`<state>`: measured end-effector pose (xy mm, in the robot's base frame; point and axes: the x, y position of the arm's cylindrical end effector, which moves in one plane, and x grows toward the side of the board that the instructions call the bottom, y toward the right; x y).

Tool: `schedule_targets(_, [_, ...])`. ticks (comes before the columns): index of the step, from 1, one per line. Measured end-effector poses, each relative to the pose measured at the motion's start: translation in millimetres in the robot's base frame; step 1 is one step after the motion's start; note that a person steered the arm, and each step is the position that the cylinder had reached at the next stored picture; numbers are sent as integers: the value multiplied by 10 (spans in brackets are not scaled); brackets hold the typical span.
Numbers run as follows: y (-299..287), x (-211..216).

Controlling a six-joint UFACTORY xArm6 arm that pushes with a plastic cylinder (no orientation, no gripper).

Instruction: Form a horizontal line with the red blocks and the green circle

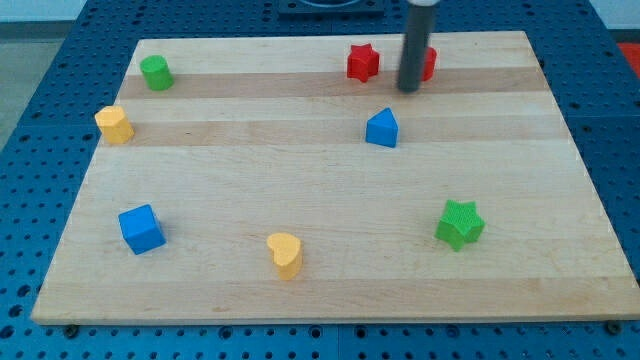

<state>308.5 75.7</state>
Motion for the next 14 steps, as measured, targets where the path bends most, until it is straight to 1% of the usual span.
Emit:
schedule_targets(1, [257,-223])
schedule_targets(2, [133,-575])
schedule_targets(3, [-499,-586])
schedule_targets(4, [-723,-409])
schedule_targets(5, [-107,-234])
schedule_targets(6, [-658,-101])
schedule_targets(7, [-907,-252])
schedule_targets(8, [-791,-506])
schedule_targets(9, [-262,-787])
schedule_targets(10, [435,-777])
schedule_targets(11, [815,-597])
schedule_targets(12, [803,-594])
schedule_targets(13, [756,-683])
schedule_targets(14, [611,-684])
